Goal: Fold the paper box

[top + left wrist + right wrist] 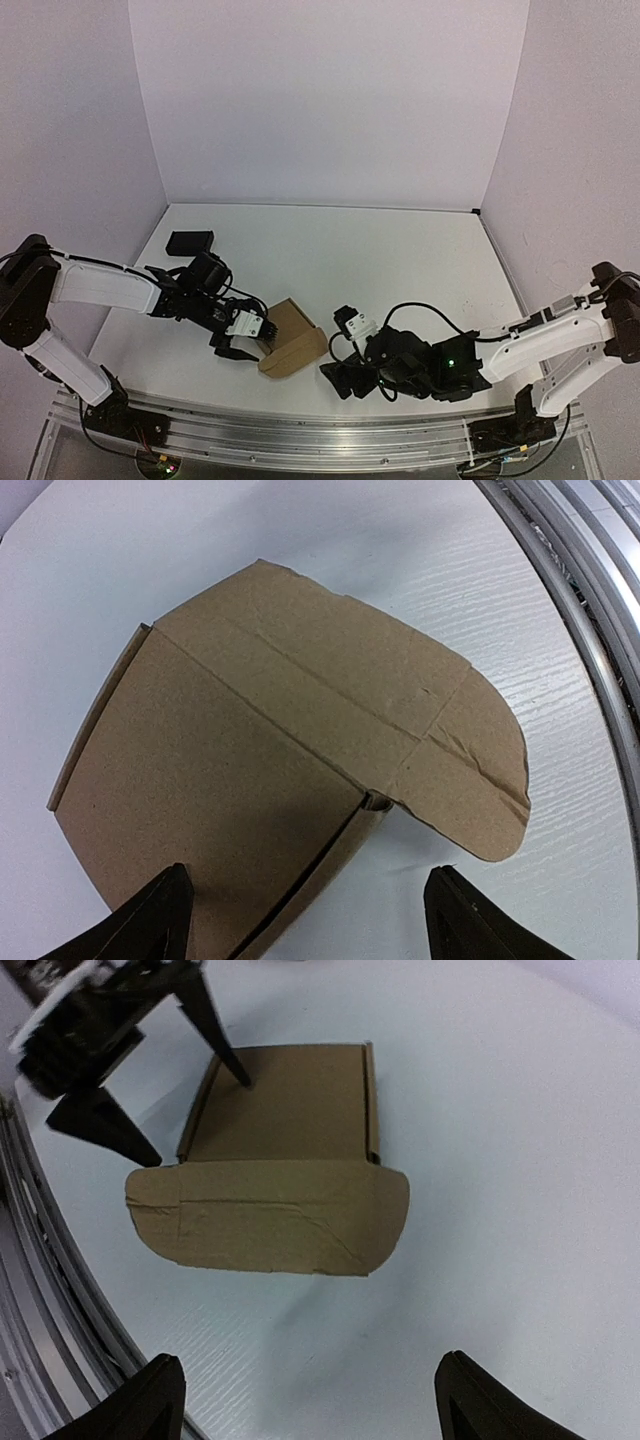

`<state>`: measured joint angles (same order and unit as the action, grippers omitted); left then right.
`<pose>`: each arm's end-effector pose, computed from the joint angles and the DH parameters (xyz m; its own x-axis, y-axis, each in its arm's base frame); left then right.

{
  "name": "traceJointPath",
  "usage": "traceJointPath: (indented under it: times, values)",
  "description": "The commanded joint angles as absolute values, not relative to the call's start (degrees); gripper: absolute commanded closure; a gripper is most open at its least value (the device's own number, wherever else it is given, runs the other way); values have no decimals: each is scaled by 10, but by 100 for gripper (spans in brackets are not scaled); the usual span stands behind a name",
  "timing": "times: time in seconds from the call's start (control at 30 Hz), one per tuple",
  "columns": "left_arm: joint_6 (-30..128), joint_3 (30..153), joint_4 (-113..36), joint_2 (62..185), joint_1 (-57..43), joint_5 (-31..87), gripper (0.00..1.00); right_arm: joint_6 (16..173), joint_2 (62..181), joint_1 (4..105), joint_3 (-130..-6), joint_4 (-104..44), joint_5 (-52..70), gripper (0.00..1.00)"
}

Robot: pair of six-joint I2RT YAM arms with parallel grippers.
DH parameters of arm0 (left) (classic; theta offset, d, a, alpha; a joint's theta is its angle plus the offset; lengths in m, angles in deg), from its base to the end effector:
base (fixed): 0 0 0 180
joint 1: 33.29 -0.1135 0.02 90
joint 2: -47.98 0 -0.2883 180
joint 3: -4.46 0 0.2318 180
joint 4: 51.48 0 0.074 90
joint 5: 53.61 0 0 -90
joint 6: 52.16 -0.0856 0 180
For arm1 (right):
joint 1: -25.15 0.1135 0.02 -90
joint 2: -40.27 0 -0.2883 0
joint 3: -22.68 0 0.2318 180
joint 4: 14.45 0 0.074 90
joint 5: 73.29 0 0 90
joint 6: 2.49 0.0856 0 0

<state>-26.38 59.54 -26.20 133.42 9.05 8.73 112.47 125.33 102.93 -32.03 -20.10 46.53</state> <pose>0.1814 -0.2191 0.1601 0.4462 0.6724 -0.5905 0.8931 -0.2927 0.3415 0.1083 0.2990 0.1965 -0.4347 -0.2774 -0.8568 -0.6390 0.7654 0.0764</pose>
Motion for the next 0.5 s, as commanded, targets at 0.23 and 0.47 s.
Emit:
traceJointPath:
  times: [0.23,0.47]
  values:
    - [-31,624,-128,1351,134,162,24,1548,1352,909,-246,106,212,22]
    - [37,642,-93,1355,162,155,23,1652,1476,907,-281,200,171,30]
